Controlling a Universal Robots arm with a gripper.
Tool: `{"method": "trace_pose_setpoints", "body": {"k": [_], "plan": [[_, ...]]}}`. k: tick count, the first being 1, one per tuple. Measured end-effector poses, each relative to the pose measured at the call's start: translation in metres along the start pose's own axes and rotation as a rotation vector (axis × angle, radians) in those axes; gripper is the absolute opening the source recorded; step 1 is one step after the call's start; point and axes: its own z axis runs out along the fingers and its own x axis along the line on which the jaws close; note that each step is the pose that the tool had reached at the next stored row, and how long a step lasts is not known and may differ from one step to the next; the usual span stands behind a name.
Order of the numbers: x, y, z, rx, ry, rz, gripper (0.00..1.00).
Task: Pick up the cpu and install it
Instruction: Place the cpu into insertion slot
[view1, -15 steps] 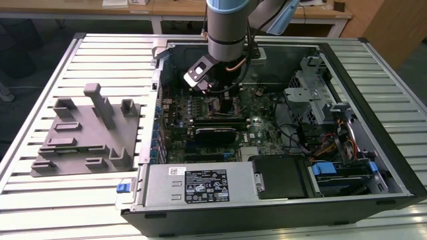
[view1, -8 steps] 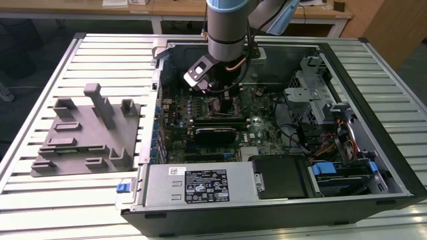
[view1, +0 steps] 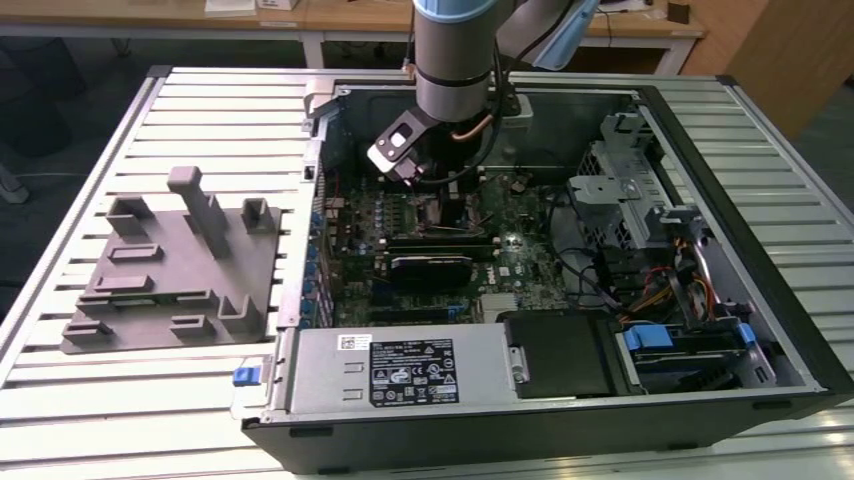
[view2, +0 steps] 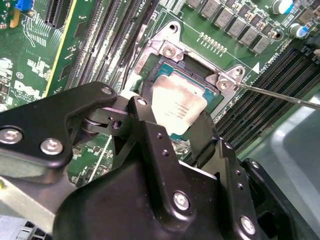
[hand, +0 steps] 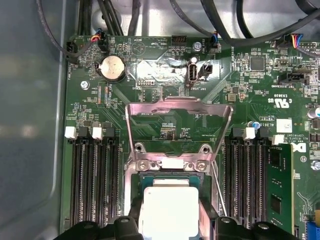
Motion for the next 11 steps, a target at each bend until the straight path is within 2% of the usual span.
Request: {"method": "trace_pose_setpoints", "body": {"k": [11], "plan": [[0.0,0.0,-0.0001,0.0001,-0.0019,0.002,0.54]]}}
